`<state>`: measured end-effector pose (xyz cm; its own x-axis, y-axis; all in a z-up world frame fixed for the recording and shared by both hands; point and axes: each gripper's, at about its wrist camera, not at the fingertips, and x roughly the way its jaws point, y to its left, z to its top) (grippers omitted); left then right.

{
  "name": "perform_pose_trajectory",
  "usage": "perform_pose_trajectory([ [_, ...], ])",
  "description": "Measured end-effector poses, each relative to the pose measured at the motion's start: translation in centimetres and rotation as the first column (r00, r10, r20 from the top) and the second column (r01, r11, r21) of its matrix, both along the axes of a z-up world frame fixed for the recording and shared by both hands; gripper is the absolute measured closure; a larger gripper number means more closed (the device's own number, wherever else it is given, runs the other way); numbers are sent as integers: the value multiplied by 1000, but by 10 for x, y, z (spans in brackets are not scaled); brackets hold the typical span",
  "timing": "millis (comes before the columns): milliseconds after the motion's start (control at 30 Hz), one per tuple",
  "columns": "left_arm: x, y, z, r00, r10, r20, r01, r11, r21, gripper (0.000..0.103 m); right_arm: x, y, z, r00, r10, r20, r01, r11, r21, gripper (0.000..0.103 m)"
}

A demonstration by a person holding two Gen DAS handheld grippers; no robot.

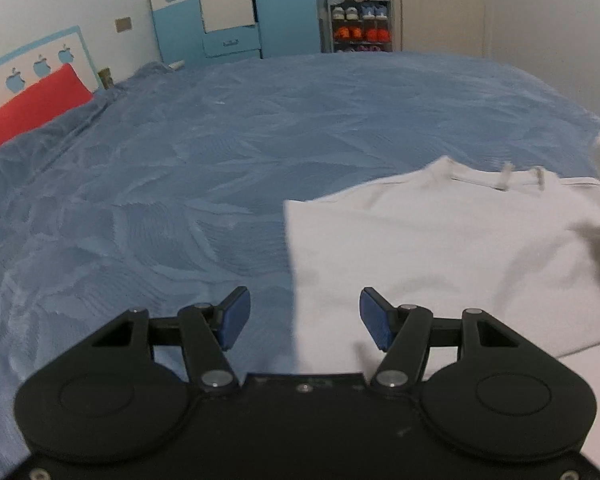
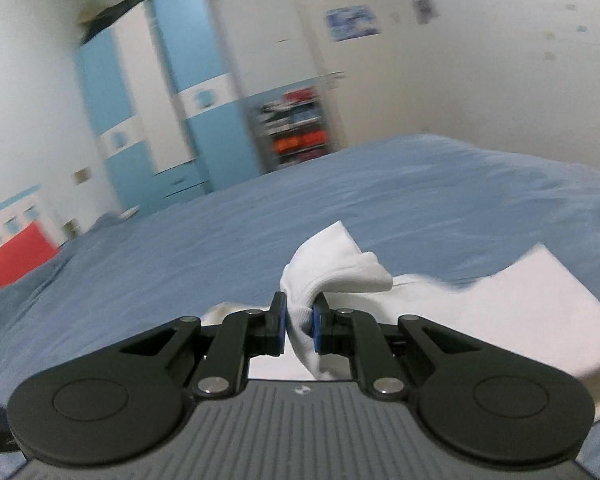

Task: Fold small clothes
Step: 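Carry the sleeve across the sweatshirt body and release it with the right gripper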

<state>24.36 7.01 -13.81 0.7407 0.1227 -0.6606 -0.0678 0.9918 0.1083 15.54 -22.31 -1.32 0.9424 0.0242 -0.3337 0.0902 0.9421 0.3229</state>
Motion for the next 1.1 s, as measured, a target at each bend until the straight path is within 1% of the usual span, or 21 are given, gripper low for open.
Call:
perform_pose_trajectory([
  [67, 5, 14, -5, 1000, 18, -3, -18, 1000, 17, 41, 5, 31, 3, 999, 36, 8, -36, 999, -27, 89],
  [100, 6, 22, -6, 1000, 27, -3, -27, 1000, 12, 41, 8, 44, 4, 998, 54, 10, -54, 998, -30, 89],
  [233, 11, 54, -4, 998, 65, -5, -66, 997, -41, 41, 23, 84, 4, 992, 126, 4, -126, 992, -6, 89],
  [333, 10, 71, 0, 995, 95, 14, -95, 995, -36, 41, 25, 115, -2, 985, 174, -7, -175, 985, -15, 89],
  [433, 8, 79, -1, 995, 100, 18, -100, 994, -34, 41, 27, 138, -13, 978, 204, -38, -206, 978, -40, 89],
  [567, 11, 86, -10, 994, 107, -11, -107, 992, -62, 41, 29, 154, -27, 969, 236, -76, -240, 970, -43, 91],
  [733, 14, 86, -20, 994, 106, -34, -108, 991, -74, 41, 29, 172, -45, 960, 249, -126, -257, 965, -47, 91],
  [867, 13, 86, -22, 994, 106, -41, -109, 990, -86, 41, 36, 174, -67, 951, 248, -184, -255, 967, -16, 94],
  [933, 11, 87, -22, 993, 109, -42, -112, 990, -89, 41, 30, 174, -68, 953, 255, -162, -259, 966, -1, 94],
  [1000, 10, 88, -22, 992, 116, -40, -119, 989, -92, 41, 25, 181, -62, 955, 263, -140, -270, 963, -28, 94],
  [1067, 11, 90, -22, 992, 121, -40, -124, 987, -102, 41, 27, 187, -61, 952, 267, -152, -274, 961, -29, 94],
  [1100, 11, 90, -23, 992, 121, -43, -125, 987, -105, 41, 31, 190, -65, 947, 270, -176, -277, 961, -20, 94],
])
